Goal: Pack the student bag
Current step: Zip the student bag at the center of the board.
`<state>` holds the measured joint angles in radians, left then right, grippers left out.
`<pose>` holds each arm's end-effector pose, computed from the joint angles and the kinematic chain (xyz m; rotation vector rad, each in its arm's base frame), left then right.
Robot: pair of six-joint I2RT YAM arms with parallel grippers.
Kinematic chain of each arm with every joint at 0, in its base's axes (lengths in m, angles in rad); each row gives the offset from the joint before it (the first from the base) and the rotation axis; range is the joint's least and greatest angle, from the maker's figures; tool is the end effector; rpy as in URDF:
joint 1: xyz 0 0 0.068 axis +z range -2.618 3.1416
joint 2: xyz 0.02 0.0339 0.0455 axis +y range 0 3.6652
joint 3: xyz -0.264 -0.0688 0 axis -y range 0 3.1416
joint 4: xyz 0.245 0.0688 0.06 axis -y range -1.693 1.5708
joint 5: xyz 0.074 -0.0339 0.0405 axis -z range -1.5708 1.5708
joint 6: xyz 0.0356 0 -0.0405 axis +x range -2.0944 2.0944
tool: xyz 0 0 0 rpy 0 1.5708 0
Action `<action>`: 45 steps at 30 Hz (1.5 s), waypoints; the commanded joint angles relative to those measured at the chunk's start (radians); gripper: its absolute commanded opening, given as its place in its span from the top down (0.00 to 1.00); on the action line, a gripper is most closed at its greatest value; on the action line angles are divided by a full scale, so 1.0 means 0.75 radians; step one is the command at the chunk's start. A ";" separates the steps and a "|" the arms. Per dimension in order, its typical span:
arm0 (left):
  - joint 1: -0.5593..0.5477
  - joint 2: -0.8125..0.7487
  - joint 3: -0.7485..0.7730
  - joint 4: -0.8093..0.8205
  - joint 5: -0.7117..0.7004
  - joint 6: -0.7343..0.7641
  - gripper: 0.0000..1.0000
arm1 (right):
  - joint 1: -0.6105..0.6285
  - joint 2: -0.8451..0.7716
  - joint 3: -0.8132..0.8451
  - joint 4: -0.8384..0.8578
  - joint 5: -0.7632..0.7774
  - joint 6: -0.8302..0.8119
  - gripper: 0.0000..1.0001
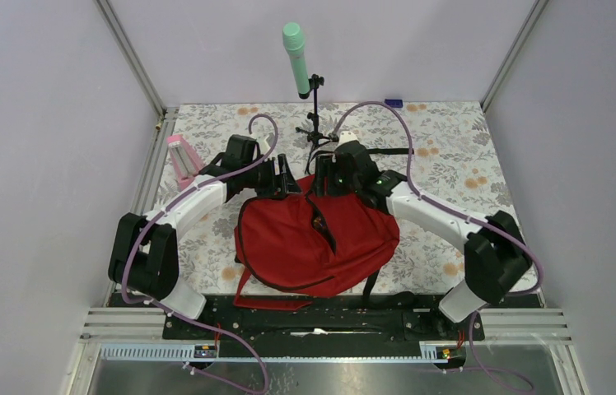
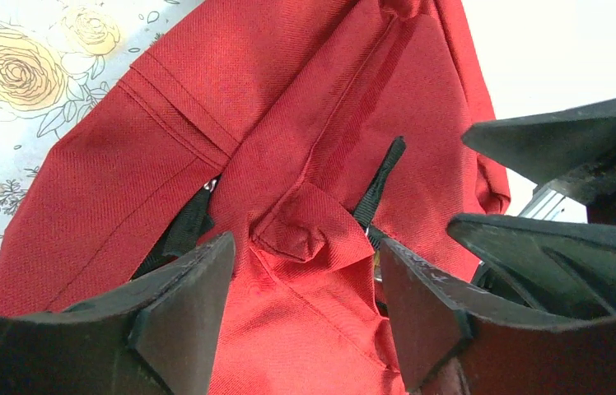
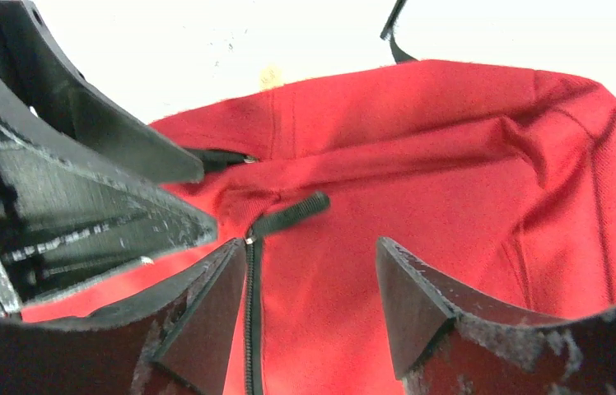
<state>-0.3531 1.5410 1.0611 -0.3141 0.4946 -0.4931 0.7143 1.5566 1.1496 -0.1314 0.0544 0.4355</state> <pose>0.3047 -0.1303 0.2424 0.0812 2.4654 -0.9771 0.2725 0.2337 0.2794 -0.2686 2.1558 0.6207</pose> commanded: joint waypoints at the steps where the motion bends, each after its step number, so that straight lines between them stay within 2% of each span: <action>1: 0.011 -0.024 0.036 0.063 0.031 0.029 0.35 | -0.015 0.099 0.125 0.077 -0.068 -0.009 0.36; 3: 0.012 -0.022 0.039 0.059 0.039 0.029 0.38 | -0.020 0.136 0.143 0.076 -0.130 -0.008 0.40; 9: 0.013 -0.031 0.039 0.065 0.047 0.017 0.40 | -0.020 0.187 0.115 0.092 -0.173 0.014 0.42; 14: 0.013 -0.033 0.040 0.066 0.050 0.017 0.41 | -0.020 0.198 0.083 0.152 -0.216 0.011 0.51; 23: 0.013 -0.045 0.032 0.067 0.050 0.015 0.42 | -0.020 0.273 0.139 0.137 -0.167 -0.047 0.53; 26: 0.013 -0.045 0.031 0.068 0.050 0.015 0.43 | -0.020 0.278 0.138 0.162 -0.152 -0.052 0.67; 29: 0.013 -0.046 0.031 0.060 0.038 0.022 0.43 | -0.020 0.268 0.129 0.231 -0.157 -0.066 1.00; 35: 0.013 -0.049 0.049 0.010 -0.015 0.066 0.41 | -0.020 0.182 0.037 0.396 -0.203 -0.093 1.00; 41: 0.013 -0.016 0.057 0.012 0.010 0.048 0.38 | -0.017 0.056 -0.143 0.552 -0.290 -0.103 1.00; 45: 0.013 0.002 0.057 0.017 0.029 0.040 0.32 | 0.018 -0.049 -0.299 0.668 -0.303 -0.096 1.00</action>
<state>-0.3481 1.5406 1.0611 -0.3225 0.5003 -0.4679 0.7071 1.6157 1.0046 0.2291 -0.1337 0.3782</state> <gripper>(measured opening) 0.656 0.012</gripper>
